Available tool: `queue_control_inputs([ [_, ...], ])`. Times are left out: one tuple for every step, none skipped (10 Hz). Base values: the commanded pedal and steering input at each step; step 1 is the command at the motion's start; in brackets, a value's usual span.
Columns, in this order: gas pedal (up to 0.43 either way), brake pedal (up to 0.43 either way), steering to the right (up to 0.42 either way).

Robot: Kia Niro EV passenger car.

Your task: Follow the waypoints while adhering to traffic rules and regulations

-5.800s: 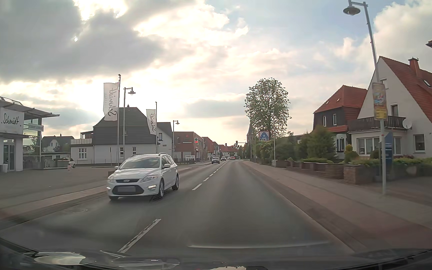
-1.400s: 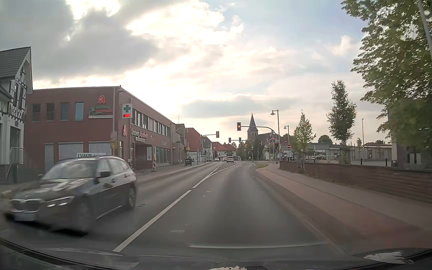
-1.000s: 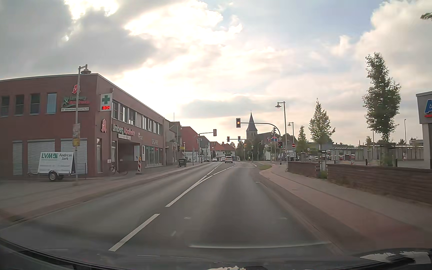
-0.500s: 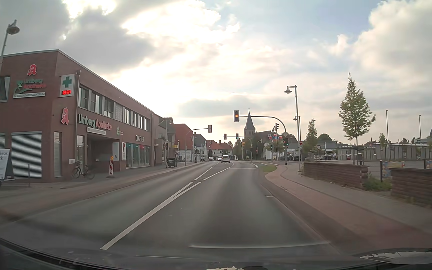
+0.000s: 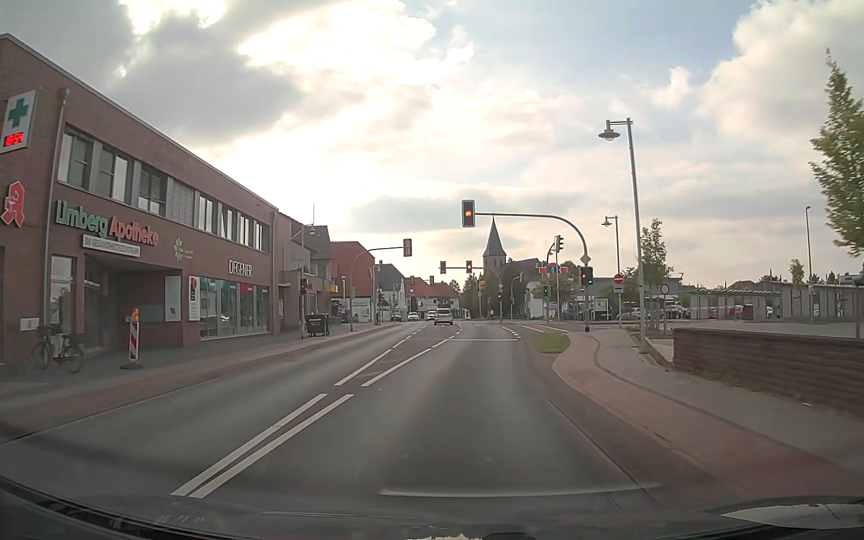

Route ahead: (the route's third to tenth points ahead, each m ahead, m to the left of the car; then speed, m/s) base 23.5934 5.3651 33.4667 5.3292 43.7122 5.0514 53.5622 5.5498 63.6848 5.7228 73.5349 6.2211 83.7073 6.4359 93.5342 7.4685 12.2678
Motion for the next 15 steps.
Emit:
queue_control_inputs([
  [0.000,0.244,0.010],
  [0.000,0.250,0.010],
  [0.000,0.256,0.010],
  [0.000,0.262,0.010],
  [0.000,0.256,0.010],
  [0.000,0.256,0.009],
  [0.000,0.256,0.009],
  [0.000,0.250,0.009],
  [0.000,0.250,0.009],
  [0.000,0.250,0.009],
  [0.000,0.250,0.008],
  [0.000,0.256,0.009],
  [0.000,0.262,0.009],
  [0.000,0.268,0.008],
  [0.000,0.287,0.006],
])
